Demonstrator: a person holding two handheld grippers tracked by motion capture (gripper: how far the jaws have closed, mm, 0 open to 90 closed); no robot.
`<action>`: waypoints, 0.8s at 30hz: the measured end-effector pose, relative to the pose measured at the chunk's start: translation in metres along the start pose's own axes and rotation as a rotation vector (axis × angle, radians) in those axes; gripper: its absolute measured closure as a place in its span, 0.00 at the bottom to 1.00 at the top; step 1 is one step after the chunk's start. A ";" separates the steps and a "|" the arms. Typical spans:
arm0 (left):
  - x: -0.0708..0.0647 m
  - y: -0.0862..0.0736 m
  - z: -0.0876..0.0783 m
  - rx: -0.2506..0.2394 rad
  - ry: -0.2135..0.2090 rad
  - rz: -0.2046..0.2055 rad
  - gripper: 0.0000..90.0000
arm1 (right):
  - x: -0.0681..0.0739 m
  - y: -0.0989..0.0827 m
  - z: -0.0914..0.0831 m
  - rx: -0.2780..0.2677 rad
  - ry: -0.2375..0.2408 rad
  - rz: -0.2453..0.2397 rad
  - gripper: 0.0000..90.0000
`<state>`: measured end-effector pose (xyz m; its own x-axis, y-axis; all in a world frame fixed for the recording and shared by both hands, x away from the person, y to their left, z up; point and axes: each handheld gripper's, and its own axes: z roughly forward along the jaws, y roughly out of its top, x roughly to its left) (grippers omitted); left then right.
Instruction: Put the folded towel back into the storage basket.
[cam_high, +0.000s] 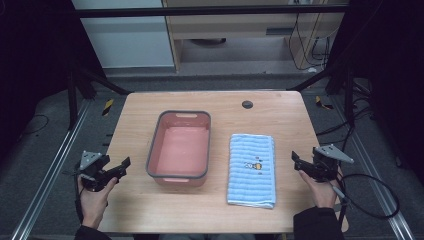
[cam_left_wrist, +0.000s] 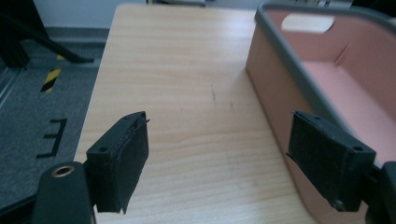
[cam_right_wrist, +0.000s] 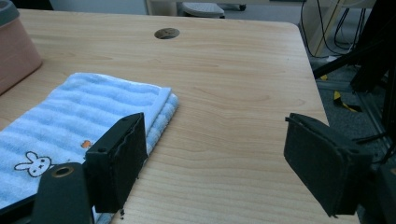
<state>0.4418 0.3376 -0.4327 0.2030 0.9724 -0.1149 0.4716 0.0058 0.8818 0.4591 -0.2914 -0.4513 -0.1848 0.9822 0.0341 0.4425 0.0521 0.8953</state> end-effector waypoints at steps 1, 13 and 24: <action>-0.002 0.002 -0.003 -0.013 -0.002 0.005 0.22 | 0.002 0.001 0.000 -0.003 -0.002 -0.009 0.24; -0.030 0.018 -0.017 -0.064 -0.074 0.042 0.23 | 0.016 0.017 -0.006 -0.016 0.046 -0.043 0.25; -0.062 0.025 -0.021 -0.077 -0.133 0.088 0.24 | 0.020 0.027 -0.011 -0.036 0.073 -0.049 0.25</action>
<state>0.4227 0.2825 -0.3936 0.3552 0.9304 -0.0907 0.3807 -0.0554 0.9230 0.4580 -0.2722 -0.4214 -0.2697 0.9627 0.0213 0.4001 0.0920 0.9119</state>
